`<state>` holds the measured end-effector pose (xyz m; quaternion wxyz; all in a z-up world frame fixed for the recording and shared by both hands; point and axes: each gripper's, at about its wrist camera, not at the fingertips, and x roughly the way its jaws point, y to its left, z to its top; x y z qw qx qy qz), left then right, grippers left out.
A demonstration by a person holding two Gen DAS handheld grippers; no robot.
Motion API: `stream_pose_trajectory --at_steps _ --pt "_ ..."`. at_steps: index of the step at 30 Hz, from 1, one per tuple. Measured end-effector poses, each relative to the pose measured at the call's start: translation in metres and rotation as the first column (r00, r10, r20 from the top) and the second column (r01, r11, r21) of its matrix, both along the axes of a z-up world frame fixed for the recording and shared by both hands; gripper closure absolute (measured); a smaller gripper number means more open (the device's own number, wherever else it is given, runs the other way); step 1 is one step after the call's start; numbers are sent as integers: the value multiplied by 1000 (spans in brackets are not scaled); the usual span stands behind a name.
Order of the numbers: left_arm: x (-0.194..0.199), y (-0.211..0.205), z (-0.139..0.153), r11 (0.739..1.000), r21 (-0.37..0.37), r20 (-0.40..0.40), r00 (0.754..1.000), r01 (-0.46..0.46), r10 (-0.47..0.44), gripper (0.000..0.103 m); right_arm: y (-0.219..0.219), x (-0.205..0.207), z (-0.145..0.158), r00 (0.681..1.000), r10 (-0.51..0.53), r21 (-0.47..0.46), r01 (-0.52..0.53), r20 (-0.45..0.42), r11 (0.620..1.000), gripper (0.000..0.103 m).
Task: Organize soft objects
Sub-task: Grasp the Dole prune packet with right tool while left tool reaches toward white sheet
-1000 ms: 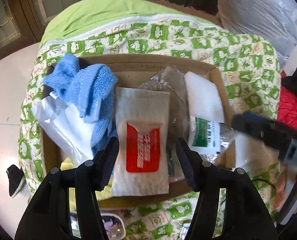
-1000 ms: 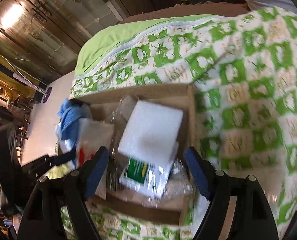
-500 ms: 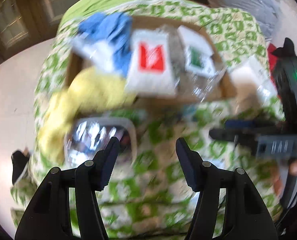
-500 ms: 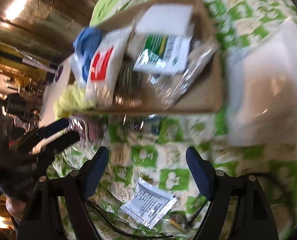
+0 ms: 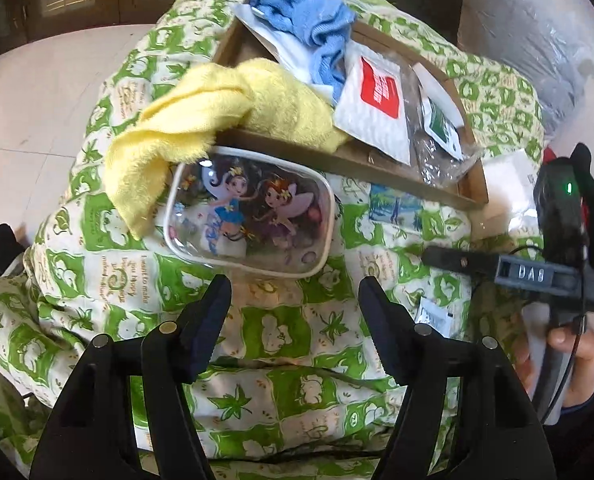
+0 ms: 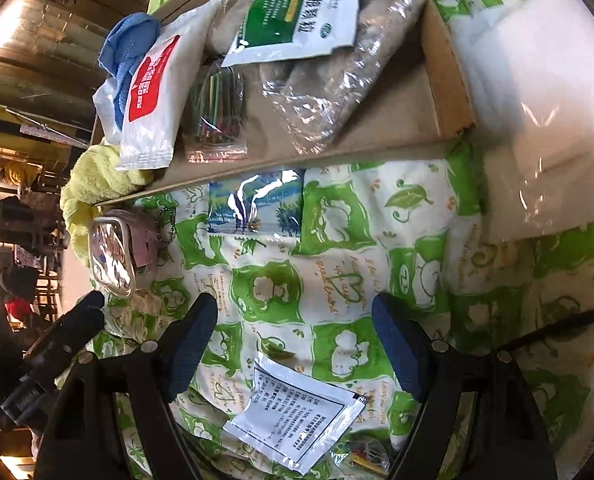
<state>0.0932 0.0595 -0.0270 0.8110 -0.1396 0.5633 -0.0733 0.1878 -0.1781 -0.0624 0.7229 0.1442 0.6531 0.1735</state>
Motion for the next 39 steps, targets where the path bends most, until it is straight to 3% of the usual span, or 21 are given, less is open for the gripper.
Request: stream_pose_trajectory --at_steps 10,13,17,20,21,22,28,34,39 --pt "2 -2 1 1000 2 7 1000 15 -15 36 42 42 6 995 -86 -75 90 56 993 22" --pt "3 0 -2 1000 1 -7 1000 6 -6 36 59 49 -1 991 -107 -123 117 82 985 8" --pt "3 0 -4 1000 15 -17 1000 6 -6 36 79 55 0 988 -59 -240 93 144 966 5" --pt "3 -4 -5 999 27 -15 1000 20 -19 36 79 50 7 984 -22 -271 70 176 960 23" --pt "3 -6 -5 999 32 -15 1000 24 -23 36 74 49 10 984 -17 -256 62 177 965 34" --pt "3 -8 -5 999 39 -16 1000 28 -27 36 67 48 12 985 -11 -233 51 170 971 37" --pt "5 -15 -8 997 67 -31 999 40 -38 36 37 42 17 990 66 -184 -42 125 982 41" --pt "6 -20 -9 996 73 -39 998 55 -52 36 15 9 26 986 164 -152 -157 37 976 41" --pt "2 -63 -12 981 22 -87 978 194 -192 36 -29 -6 37 991 109 -184 -93 81 979 41"
